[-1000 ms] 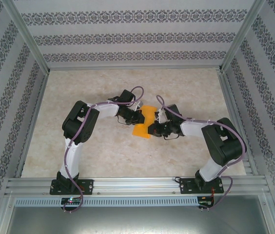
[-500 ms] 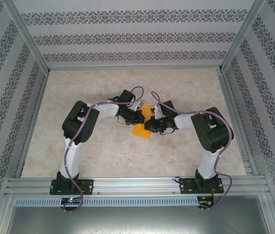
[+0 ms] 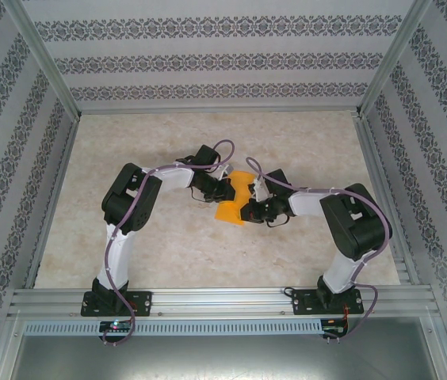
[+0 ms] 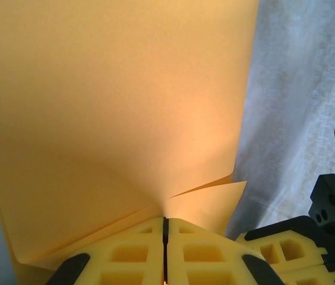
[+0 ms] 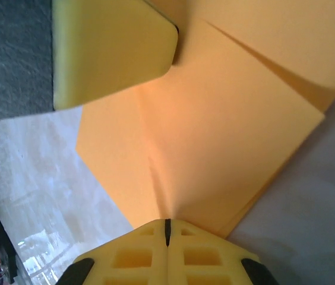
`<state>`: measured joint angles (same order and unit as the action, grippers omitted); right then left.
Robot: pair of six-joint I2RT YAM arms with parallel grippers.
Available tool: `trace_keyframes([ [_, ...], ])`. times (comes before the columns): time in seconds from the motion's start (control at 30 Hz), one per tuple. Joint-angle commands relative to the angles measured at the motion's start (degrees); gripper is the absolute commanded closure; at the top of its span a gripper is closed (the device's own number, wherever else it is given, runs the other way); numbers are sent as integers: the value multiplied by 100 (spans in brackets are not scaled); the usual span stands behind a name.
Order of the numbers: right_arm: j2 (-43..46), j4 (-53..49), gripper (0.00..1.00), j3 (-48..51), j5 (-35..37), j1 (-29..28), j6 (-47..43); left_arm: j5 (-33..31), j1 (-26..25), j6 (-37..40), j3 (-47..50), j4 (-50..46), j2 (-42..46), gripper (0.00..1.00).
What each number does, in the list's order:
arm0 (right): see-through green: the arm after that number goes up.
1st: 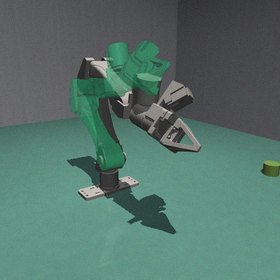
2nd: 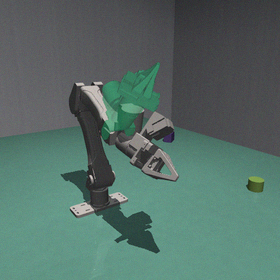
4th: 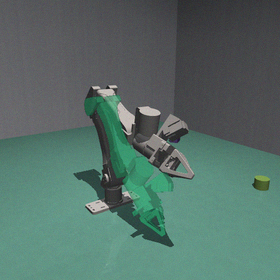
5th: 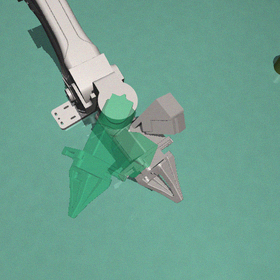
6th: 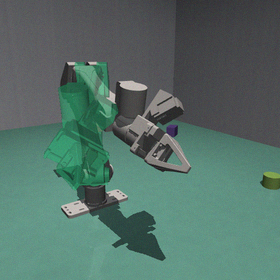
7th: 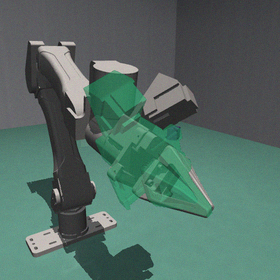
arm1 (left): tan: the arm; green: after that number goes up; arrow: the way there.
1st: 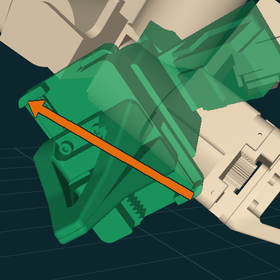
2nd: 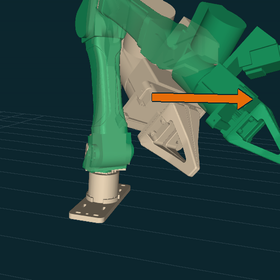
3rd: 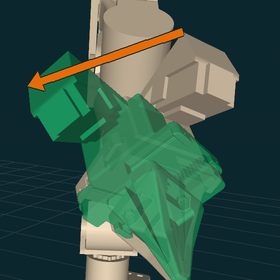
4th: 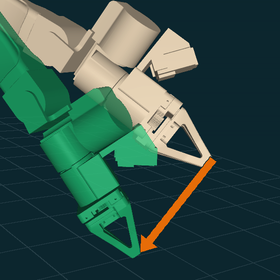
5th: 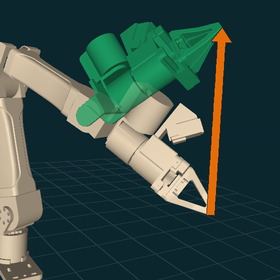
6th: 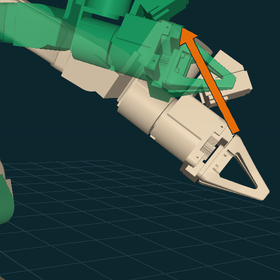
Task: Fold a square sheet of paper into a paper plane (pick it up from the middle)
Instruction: Fold the triangle a second time at the center of the table.
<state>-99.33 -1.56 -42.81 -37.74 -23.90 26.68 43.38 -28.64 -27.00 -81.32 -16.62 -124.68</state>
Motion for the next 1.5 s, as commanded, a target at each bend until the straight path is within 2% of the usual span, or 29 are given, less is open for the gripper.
trace_keyframes([
  [0.0,144,-906,100,335,252,-106,-190,-882,120,264,178,-647,-522,90],
  [0.17,631,-944,100,451,308,-132,-54,-863,120,270,178,-655,-512,90],
  [0.43,1153,-799,100,38,334,-284,297,-855,120,265,195,-651,-478,90],
  [0.67,433,-605,100,-465,197,-528,289,-832,117,248,205,-623,-476,90],
  [0.87,-105,-855,100,-815,543,-537,17,-831,122,253,202,-623,-444,90],
  [1.13,-246,-1081,100,-765,794,-409,-199,-822,116,292,196,-647,-465,90],
  [1.47,-184,-967,100,-369,643,-288,-255,-827,122,336,134,-702,-553,90],
])
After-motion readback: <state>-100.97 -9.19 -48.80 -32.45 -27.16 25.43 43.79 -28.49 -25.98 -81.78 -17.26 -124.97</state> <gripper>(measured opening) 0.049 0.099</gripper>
